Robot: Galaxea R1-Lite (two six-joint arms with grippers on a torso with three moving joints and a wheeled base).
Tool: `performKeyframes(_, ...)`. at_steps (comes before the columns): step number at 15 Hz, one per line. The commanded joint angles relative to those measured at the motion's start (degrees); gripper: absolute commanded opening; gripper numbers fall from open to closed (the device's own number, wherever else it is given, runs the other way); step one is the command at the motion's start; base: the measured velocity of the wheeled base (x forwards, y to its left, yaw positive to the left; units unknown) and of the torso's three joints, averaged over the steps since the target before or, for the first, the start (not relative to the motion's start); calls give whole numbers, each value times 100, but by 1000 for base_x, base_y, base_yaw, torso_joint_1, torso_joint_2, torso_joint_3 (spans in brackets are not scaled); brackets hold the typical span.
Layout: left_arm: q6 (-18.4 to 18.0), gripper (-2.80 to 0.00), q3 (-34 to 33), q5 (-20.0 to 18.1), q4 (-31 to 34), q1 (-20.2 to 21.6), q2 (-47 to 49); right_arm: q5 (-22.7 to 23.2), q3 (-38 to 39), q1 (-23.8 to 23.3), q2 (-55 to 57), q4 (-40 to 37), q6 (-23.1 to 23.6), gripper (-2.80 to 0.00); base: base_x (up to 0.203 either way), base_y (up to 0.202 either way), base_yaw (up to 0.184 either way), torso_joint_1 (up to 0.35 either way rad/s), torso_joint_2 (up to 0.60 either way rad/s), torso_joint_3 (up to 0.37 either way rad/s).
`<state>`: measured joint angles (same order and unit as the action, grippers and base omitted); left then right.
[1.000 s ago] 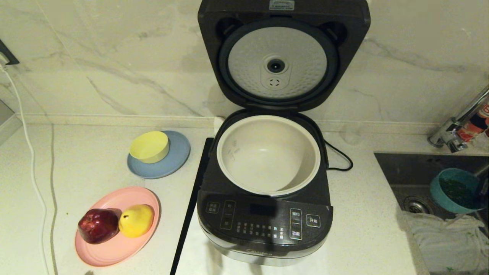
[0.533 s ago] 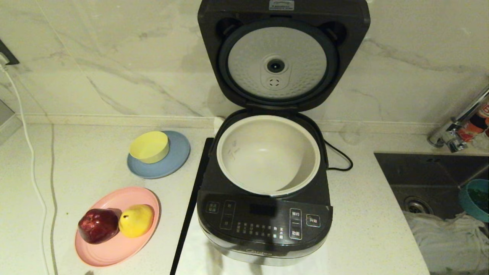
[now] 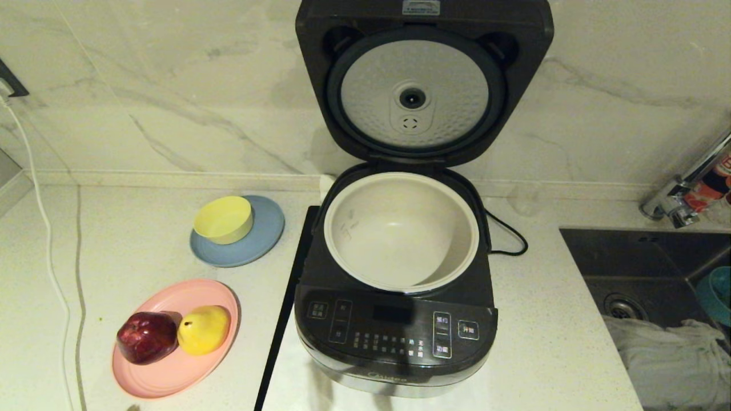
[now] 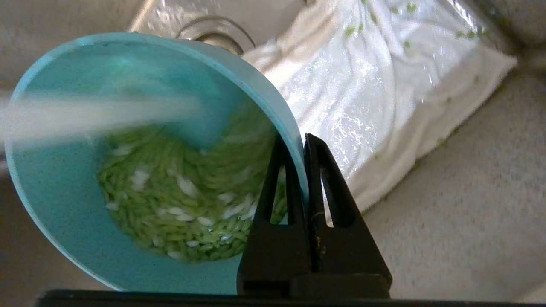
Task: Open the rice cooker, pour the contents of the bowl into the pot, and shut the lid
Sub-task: Fill a bowl with water from the tap
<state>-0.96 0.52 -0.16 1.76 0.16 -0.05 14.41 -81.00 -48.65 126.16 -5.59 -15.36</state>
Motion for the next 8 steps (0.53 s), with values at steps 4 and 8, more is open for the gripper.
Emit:
performKeyframes(4,-1,-280,0,-1,0,2,-4,215,-663,5,209,-703,-116,-280,0,0,0,0,0,0)
performKeyframes(8,-1,-280,0,-1,0,2,-4,264,-750,5,266,-745,-125,-280,0,0,0,0,0,0)
